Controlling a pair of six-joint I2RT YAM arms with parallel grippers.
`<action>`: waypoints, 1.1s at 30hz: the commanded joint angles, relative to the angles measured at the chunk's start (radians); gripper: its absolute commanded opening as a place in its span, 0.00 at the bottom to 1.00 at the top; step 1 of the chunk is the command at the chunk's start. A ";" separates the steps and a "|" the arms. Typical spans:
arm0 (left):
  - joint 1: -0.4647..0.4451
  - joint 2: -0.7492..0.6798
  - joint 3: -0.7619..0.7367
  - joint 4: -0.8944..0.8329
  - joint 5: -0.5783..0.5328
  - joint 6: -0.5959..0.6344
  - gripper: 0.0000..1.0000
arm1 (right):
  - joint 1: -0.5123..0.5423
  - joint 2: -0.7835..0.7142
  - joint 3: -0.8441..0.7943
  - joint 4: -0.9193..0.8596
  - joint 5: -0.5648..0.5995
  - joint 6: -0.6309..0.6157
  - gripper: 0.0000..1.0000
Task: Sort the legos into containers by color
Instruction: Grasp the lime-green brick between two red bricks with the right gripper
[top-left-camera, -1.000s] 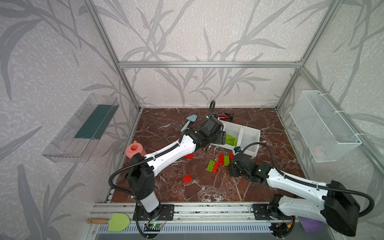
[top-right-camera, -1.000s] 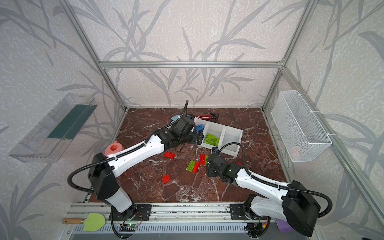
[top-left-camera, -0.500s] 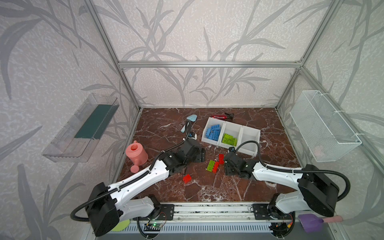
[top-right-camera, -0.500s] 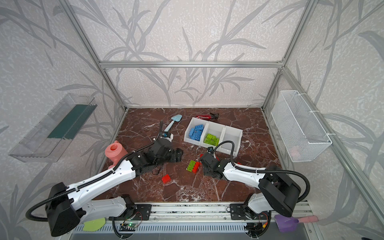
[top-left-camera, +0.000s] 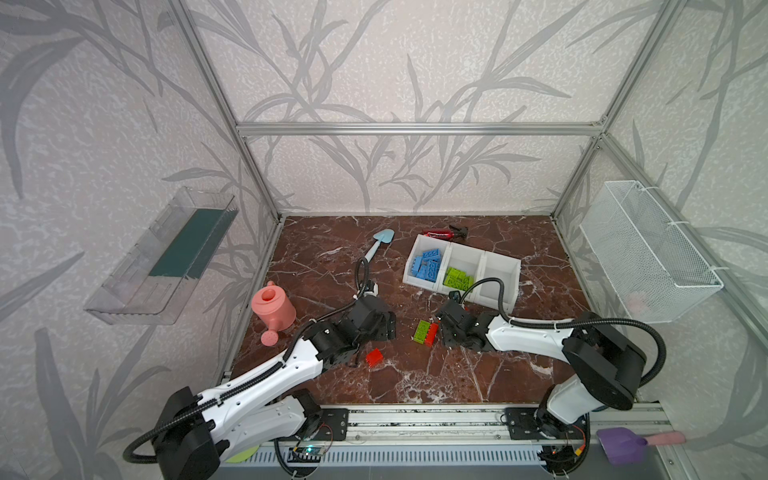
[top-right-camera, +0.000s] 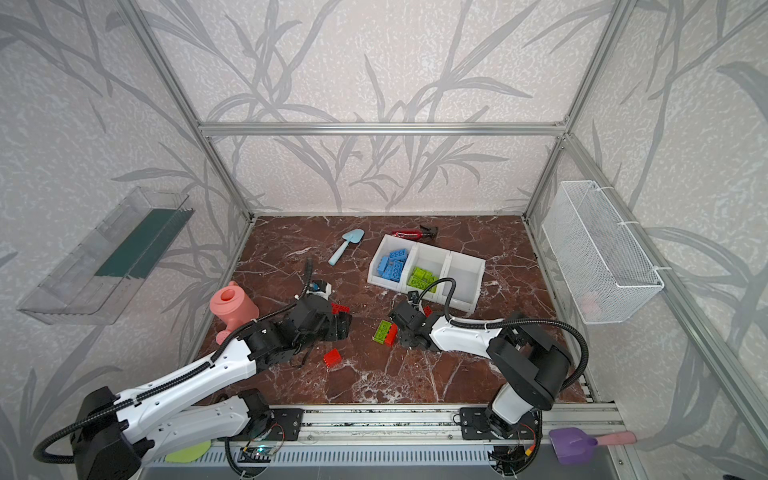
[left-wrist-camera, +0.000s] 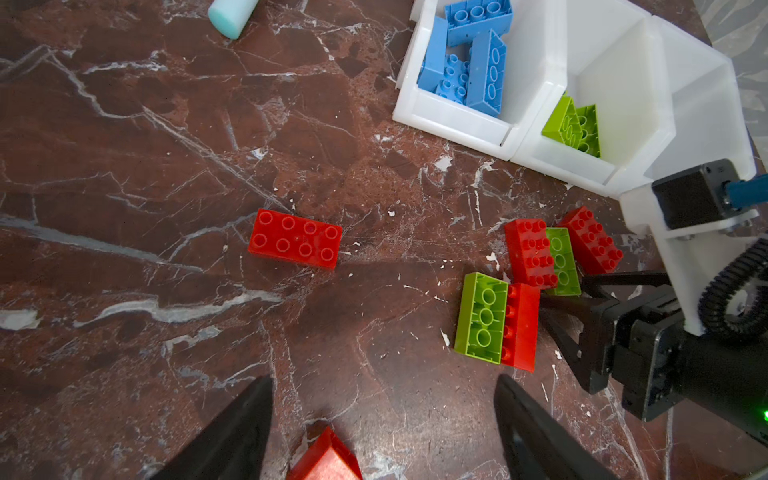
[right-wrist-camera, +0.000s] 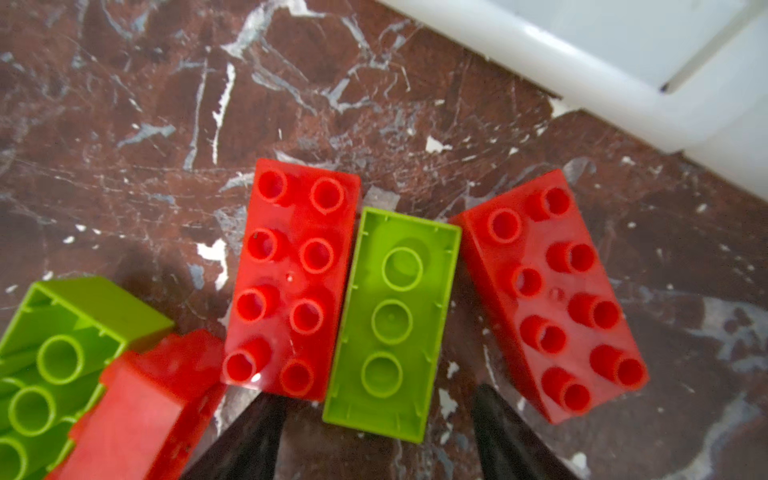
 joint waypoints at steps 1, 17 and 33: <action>-0.004 -0.017 -0.014 -0.031 -0.049 -0.025 0.83 | -0.020 0.025 0.008 0.018 -0.011 0.022 0.69; -0.003 0.050 -0.035 0.017 -0.030 -0.028 0.84 | -0.060 0.043 0.017 0.023 -0.038 -0.020 0.41; -0.004 0.008 -0.065 0.025 -0.022 -0.020 0.84 | -0.059 -0.103 0.045 -0.102 -0.051 -0.043 0.20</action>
